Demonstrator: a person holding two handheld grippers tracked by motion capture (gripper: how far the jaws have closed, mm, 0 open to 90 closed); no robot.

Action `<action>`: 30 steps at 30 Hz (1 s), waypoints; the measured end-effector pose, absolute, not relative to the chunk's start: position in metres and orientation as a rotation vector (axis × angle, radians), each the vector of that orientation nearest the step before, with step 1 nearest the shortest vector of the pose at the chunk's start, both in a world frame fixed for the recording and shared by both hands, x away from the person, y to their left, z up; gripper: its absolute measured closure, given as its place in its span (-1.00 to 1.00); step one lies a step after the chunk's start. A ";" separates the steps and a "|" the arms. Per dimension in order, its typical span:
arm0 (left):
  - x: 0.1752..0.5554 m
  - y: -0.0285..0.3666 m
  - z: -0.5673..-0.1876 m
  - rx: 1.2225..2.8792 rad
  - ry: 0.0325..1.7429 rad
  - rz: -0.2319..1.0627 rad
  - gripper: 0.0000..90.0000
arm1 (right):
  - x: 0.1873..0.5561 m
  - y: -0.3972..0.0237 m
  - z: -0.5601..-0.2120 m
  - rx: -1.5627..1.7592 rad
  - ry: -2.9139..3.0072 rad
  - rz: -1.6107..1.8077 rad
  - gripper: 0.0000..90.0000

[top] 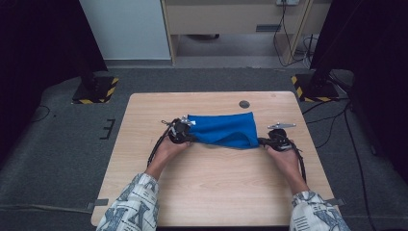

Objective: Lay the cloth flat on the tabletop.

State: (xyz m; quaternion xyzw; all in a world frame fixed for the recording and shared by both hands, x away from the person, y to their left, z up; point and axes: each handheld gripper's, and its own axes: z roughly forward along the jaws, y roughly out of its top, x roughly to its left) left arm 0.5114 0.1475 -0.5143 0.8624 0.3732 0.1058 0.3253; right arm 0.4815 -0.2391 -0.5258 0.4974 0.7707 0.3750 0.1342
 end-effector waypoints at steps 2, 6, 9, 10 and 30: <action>0.511 0.149 -0.515 2.252 0.998 0.317 0.70 | 0.481 -0.239 -0.527 1.439 2.231 1.077 0.98; 0.511 0.149 -0.516 2.204 1.007 0.356 0.41 | 0.481 -0.237 -0.525 1.425 2.238 1.050 0.98; 0.509 0.147 -0.514 2.199 0.974 0.353 0.34 | 0.480 -0.237 -0.525 1.427 2.237 1.053 0.98; 0.508 0.146 -0.513 2.195 0.972 0.360 0.31 | 0.480 -0.237 -0.525 1.424 2.239 1.053 0.98; 0.534 0.142 -0.518 1.981 1.078 0.515 0.12 | 0.472 -0.235 -0.513 1.358 2.172 1.043 0.14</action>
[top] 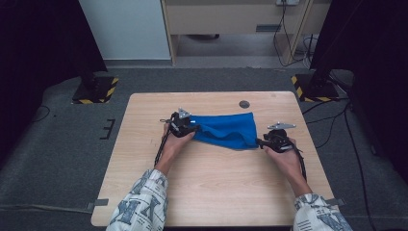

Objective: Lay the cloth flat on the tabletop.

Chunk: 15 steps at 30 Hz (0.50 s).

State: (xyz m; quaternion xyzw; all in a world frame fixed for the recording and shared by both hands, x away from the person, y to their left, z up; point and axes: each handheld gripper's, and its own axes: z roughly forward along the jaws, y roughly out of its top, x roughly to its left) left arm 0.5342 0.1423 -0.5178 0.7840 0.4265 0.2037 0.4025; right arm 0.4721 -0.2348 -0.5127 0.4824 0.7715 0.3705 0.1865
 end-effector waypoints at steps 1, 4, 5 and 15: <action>0.532 0.143 -0.515 1.992 1.075 0.507 0.12 | 0.470 -0.236 -0.512 1.361 2.163 1.051 0.12; 0.529 0.144 -0.510 1.994 1.070 0.493 0.13 | 0.468 -0.238 -0.512 1.357 2.150 1.051 0.12; 0.527 0.144 -0.507 1.996 1.061 0.491 0.13 | 0.468 -0.240 -0.511 1.353 2.149 1.054 0.12; 0.492 0.145 -0.495 2.011 0.992 0.495 0.18 | 0.457 -0.246 -0.505 1.344 2.125 1.087 0.33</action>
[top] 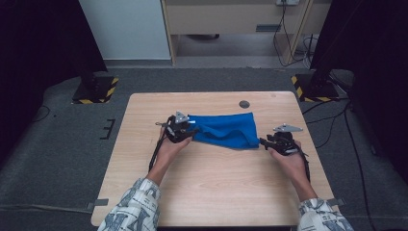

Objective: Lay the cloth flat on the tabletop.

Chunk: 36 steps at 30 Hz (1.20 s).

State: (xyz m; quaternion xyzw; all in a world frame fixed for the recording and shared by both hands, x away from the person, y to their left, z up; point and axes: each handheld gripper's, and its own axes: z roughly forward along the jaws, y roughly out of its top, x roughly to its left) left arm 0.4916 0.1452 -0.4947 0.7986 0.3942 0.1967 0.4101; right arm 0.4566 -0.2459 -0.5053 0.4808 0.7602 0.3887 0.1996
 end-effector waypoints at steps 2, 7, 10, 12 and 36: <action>0.483 0.139 -0.501 2.021 0.975 0.496 0.01 | 0.453 -0.245 -0.504 1.340 2.122 1.098 0.33; 0.480 0.128 -0.509 2.034 0.977 0.497 -0.09 | 0.452 -0.244 -0.504 1.334 2.122 1.109 0.32; 0.480 0.125 -0.511 2.036 0.985 0.505 -0.09 | 0.450 -0.242 -0.505 1.332 2.128 1.107 0.32; 0.480 0.125 -0.512 2.037 0.986 0.508 -0.09 | 0.449 -0.242 -0.506 1.335 2.133 1.108 0.32; 0.498 0.104 -0.520 2.025 1.036 0.533 0.53 | 0.435 -0.230 -0.508 1.298 2.173 1.124 0.14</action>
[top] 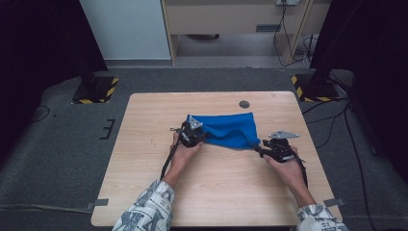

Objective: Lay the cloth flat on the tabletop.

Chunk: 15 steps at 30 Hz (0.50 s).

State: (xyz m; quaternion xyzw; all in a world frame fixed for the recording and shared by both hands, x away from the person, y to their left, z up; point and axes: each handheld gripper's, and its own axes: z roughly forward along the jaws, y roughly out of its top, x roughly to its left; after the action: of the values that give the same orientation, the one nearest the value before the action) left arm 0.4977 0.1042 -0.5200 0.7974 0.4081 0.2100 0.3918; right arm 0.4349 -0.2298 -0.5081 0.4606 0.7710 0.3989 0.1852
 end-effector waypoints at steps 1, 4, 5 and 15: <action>0.498 0.104 -0.520 2.022 1.031 0.521 0.63 | 0.435 -0.230 -0.508 1.292 2.174 1.127 0.17; 0.499 0.102 -0.517 2.036 1.011 0.502 0.85 | 0.434 -0.228 -0.508 1.278 2.180 1.129 0.26; 0.499 0.102 -0.517 2.036 1.011 0.502 0.89 | 0.434 -0.228 -0.508 1.278 2.180 1.129 0.26; 0.500 0.099 -0.502 2.054 1.000 0.462 0.97 | 0.428 -0.219 -0.505 1.203 2.222 1.128 0.70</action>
State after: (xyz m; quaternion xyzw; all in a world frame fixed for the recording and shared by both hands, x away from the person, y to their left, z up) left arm 0.4996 0.0990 -0.5025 0.8099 0.3941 0.1822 0.3945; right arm 0.4279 -0.2187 -0.5053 0.4273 0.7890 0.4003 0.1860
